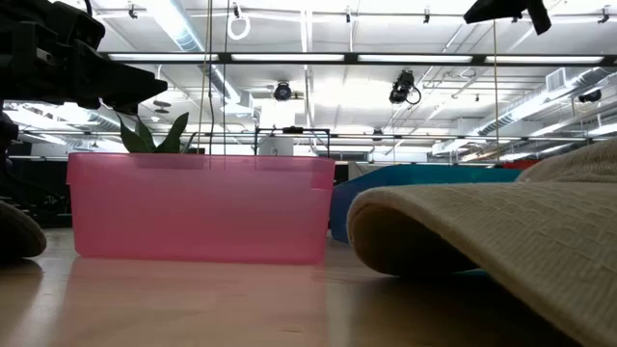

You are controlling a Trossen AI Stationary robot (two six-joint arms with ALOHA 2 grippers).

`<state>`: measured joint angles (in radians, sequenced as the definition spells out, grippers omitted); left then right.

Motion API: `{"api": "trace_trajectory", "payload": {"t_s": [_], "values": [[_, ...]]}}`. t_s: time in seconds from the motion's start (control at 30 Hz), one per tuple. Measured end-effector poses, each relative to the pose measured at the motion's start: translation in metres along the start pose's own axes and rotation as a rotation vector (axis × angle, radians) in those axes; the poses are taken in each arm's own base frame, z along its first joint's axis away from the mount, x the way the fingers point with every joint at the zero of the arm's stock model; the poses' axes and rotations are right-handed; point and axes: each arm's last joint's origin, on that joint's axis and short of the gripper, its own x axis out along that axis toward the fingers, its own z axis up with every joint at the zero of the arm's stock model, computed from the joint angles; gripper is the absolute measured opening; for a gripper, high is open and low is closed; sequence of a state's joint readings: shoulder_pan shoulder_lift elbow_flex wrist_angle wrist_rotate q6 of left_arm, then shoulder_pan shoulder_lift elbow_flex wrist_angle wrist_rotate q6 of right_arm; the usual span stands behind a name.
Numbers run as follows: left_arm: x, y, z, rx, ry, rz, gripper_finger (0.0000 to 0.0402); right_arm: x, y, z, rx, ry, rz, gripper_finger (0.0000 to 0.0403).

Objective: Pick & Place hat
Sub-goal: Put the top black cap into the blue bin

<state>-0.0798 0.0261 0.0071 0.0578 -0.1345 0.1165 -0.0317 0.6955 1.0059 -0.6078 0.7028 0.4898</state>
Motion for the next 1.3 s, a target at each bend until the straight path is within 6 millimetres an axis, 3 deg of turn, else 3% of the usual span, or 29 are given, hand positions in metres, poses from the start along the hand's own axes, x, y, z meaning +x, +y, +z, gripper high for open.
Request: {"api": "trace_trajectory", "payload": {"t_s": [0.17, 0.47, 0.83, 1.3], "values": [[0.000, 0.000, 0.000, 0.000, 0.000, -0.001, 0.0165, 0.009, -0.006, -0.002, -0.037, 0.005, -0.119, 0.0031], [0.000, 0.000, 0.000, 0.000, 0.000, 0.000, 0.0165, 0.023, -0.020, -0.006, 0.098, 0.109, -0.196, 0.0031], [0.000, 0.000, 0.000, 0.000, 0.000, 0.000, 0.0165, 0.054, -0.039, -0.025, 0.305, 0.345, -0.402, 0.0031], [0.000, 0.000, 0.000, 0.000, 0.000, 0.000, 0.0165, 0.095, -0.049, -0.042, 0.351, 0.512, -0.541, 0.0031]]}}
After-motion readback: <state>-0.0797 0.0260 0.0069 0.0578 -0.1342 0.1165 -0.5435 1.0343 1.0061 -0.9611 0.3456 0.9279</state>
